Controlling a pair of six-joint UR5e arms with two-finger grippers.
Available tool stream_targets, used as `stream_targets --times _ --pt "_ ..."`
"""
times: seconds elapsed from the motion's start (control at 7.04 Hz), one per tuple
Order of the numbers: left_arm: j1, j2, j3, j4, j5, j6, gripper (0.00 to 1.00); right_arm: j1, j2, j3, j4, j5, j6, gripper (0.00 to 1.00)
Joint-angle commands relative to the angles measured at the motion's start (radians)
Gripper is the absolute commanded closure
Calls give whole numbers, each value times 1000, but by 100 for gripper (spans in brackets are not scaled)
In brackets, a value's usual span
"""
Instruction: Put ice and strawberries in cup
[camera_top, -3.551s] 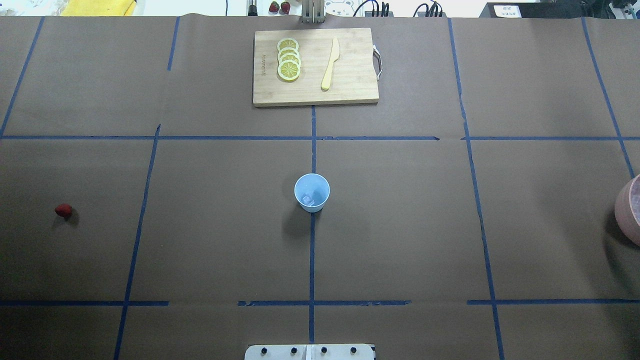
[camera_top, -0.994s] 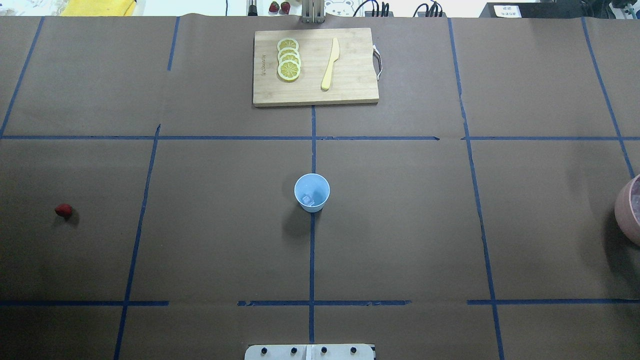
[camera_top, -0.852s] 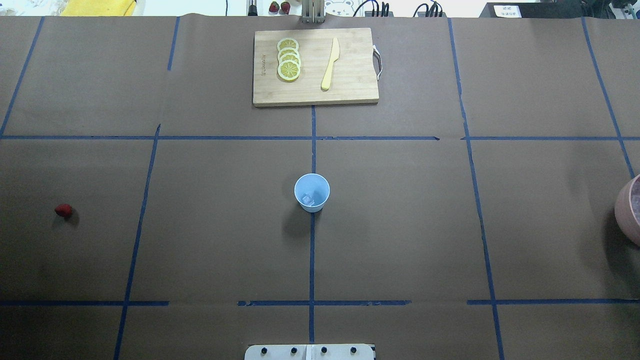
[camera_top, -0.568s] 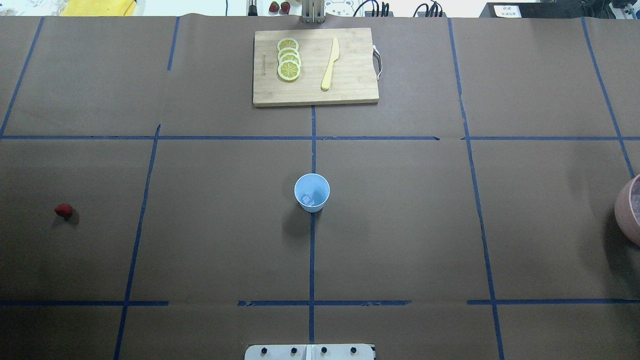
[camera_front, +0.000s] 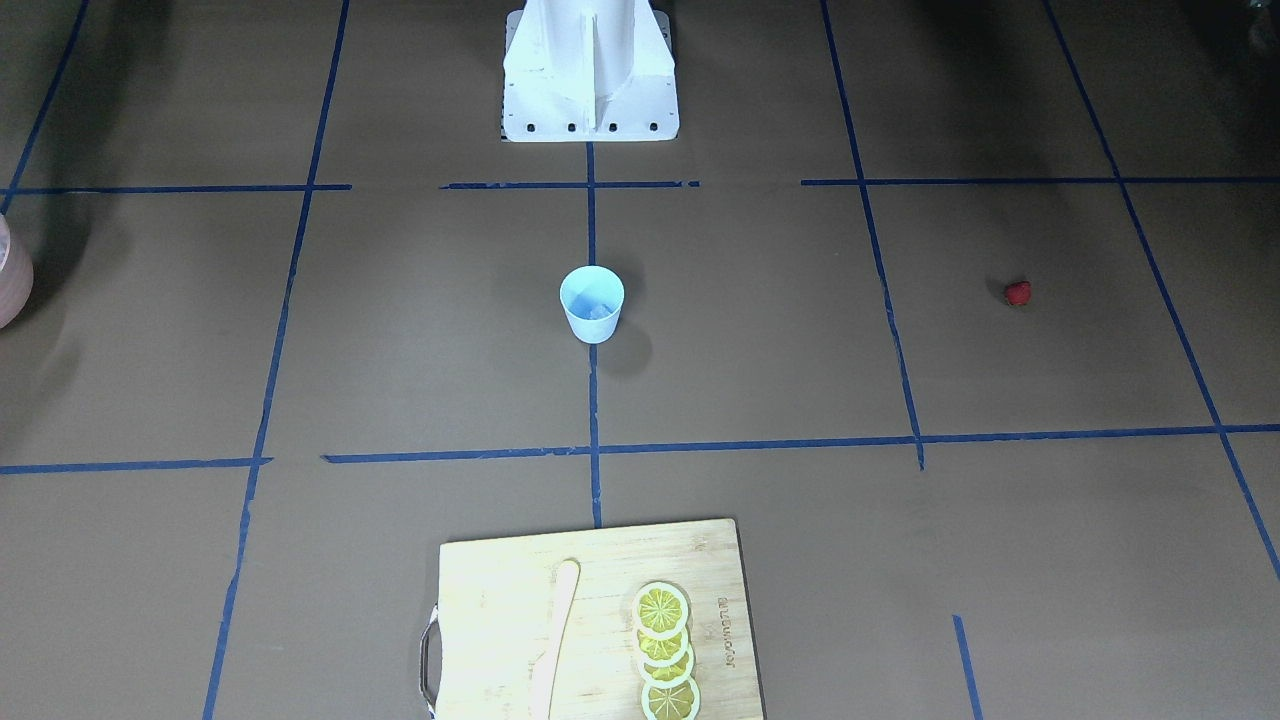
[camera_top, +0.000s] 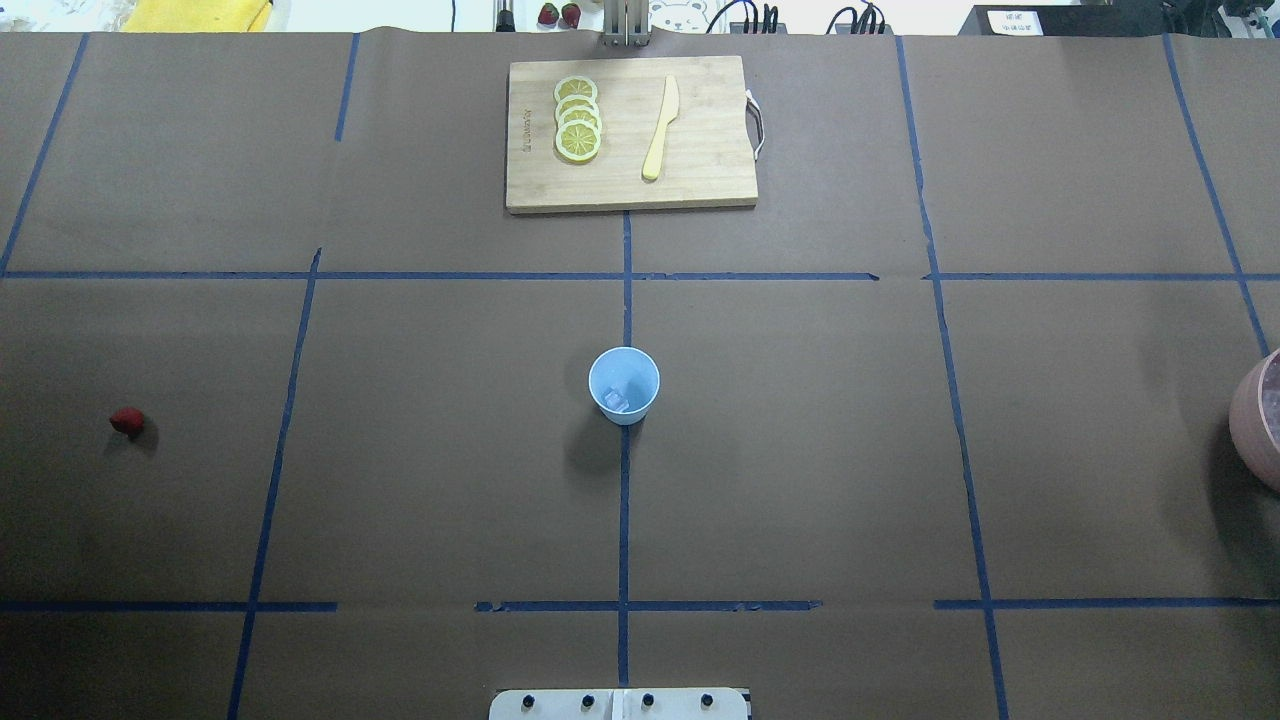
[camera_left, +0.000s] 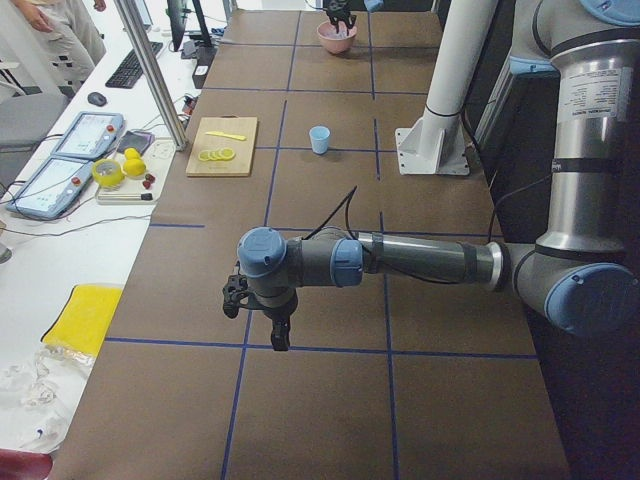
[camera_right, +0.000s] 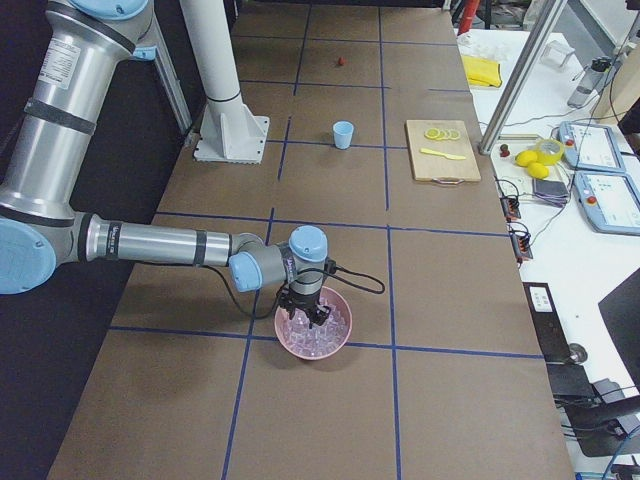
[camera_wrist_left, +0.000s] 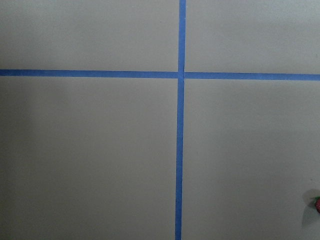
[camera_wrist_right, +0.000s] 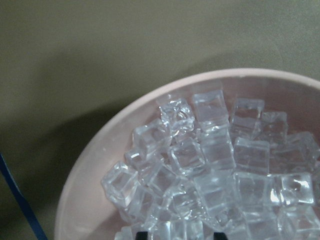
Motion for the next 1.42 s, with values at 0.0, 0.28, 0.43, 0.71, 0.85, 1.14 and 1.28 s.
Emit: stream_targets --times 0.0,0.28,0.43,0.71,0.85,1.14,1.28 --pt "0 0 0 0 0 0 0 1 0 1 2 1 1 90" --pt "0 0 0 0 0 0 0 3 0 9 2 10 1 92" --pt "0 0 0 0 0 0 0 4 3 13 2 23 3 93" --pt "0 0 0 0 0 0 0 61 3 36 -12 68 9 95" --pt "0 0 0 0 0 0 0 96 9 41 -48 81 18 97" --pt "0 0 0 0 0 0 0 171 84 134 -300 79 64 98" --pt "0 0 0 0 0 0 0 179 106 194 -379 79 219 98"
